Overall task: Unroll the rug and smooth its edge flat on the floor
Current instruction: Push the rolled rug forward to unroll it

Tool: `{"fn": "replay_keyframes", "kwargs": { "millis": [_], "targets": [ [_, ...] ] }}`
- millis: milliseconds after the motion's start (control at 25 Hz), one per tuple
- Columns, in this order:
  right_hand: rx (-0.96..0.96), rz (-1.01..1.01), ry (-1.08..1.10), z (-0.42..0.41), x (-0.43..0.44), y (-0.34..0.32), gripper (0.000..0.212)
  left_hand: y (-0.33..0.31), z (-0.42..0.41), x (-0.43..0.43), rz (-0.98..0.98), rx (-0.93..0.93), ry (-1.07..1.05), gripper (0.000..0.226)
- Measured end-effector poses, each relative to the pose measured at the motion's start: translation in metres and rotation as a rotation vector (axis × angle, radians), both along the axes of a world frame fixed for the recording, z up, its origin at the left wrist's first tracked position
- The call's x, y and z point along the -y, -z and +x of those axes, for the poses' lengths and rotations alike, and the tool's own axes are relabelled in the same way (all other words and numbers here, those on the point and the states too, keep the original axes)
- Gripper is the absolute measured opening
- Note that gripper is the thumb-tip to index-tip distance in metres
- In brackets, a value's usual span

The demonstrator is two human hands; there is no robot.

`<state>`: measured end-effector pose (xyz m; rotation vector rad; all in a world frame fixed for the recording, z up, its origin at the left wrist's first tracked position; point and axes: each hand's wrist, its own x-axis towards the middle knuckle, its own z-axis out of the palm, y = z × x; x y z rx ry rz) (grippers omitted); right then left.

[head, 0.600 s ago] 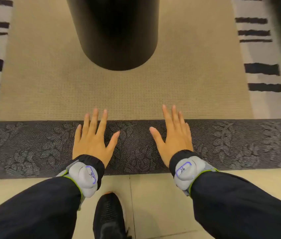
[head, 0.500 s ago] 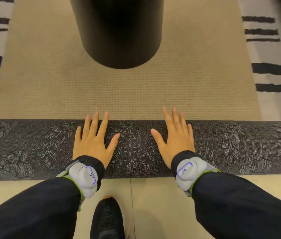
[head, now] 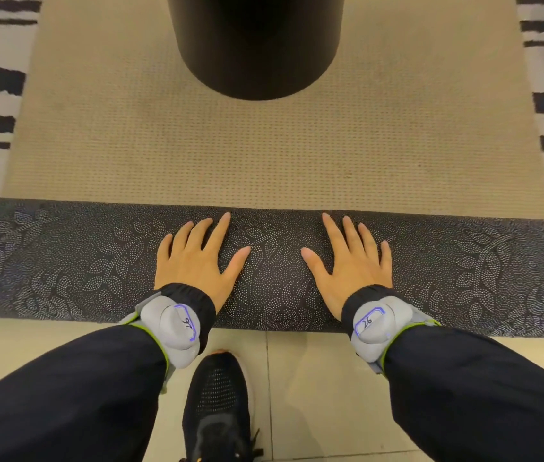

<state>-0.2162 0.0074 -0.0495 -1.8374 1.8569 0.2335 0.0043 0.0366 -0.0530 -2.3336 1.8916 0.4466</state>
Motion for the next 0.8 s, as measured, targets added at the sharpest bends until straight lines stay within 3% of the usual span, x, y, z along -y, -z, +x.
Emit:
{"fn": "replay_keyframes", "kwargs": {
  "millis": [240,400,560,680,800],
  "targets": [
    [0.021,0.001,0.036,-0.005,-0.062,-0.004,0.065,-0.013,-0.011,-0.06,0.118,-0.065,-0.02,0.08],
    [0.028,0.037,-0.008,-0.019,-0.105,-0.016,0.066,-0.028,-0.014,-0.104,0.205,-0.127,-0.069,0.069],
    [0.015,0.079,-0.035,-0.024,-0.128,-0.025,0.072,-0.026,-0.022,-0.132,0.331,-0.117,-0.099,0.07],
    [0.002,0.103,-0.04,-0.032,-0.141,-0.009,0.075,-0.011,-0.029,-0.148,0.307,-0.073,-0.169,0.074],
    [-0.134,0.051,-0.077,-0.031,-0.153,0.011,0.076,0.004,-0.03,-0.164,0.279,0.023,-0.142,0.074]
  ]
}}
